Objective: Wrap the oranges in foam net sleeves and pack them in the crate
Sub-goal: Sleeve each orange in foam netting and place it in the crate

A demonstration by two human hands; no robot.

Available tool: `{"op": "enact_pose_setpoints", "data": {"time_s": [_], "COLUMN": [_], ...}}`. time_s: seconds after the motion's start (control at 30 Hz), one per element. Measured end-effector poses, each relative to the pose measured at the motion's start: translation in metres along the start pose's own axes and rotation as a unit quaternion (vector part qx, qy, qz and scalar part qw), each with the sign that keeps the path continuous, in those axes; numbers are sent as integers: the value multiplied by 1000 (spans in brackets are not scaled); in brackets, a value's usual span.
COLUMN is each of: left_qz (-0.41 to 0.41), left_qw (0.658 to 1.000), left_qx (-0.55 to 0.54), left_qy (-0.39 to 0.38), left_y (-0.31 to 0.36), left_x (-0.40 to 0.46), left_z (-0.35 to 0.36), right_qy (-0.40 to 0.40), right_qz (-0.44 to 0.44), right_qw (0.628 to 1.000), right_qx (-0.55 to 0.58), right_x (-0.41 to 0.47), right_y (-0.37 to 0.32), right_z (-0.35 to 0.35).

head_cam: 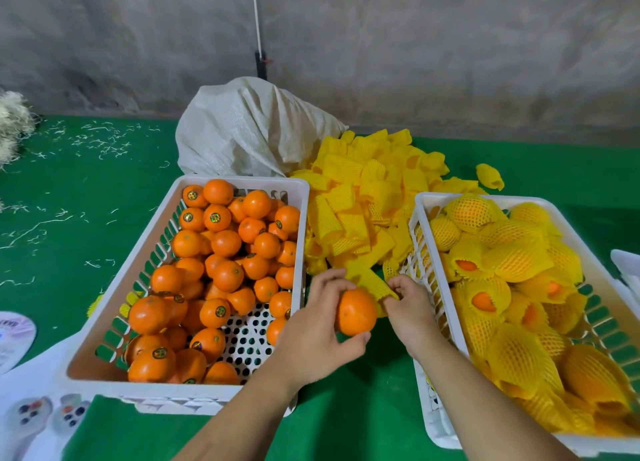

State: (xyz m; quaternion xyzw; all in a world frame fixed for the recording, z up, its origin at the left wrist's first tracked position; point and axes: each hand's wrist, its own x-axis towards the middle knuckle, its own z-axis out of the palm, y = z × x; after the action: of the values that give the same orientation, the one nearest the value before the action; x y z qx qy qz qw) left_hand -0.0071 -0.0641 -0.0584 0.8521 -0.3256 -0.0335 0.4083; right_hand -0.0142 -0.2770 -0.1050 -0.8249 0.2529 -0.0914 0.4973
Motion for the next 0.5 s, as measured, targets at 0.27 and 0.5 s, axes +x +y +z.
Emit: {"op": "enact_pose_setpoints", "data": {"time_s": [0.27, 0.5], "left_qz": [51, -46], "left_qw": [971, 998], "left_qx": [158, 37], "left_qy": [-173, 22], "left_y": [1, -4], "left_x": [0, 7], "left_z": [9, 10], "right_qy": [-82, -100], "right_qz": [-75, -121], "right_qw": [992, 983], "right_qx": [62, 90], "right_x": [-14, -20], "right_y": [-4, -9], "right_z": [-9, -19]}}
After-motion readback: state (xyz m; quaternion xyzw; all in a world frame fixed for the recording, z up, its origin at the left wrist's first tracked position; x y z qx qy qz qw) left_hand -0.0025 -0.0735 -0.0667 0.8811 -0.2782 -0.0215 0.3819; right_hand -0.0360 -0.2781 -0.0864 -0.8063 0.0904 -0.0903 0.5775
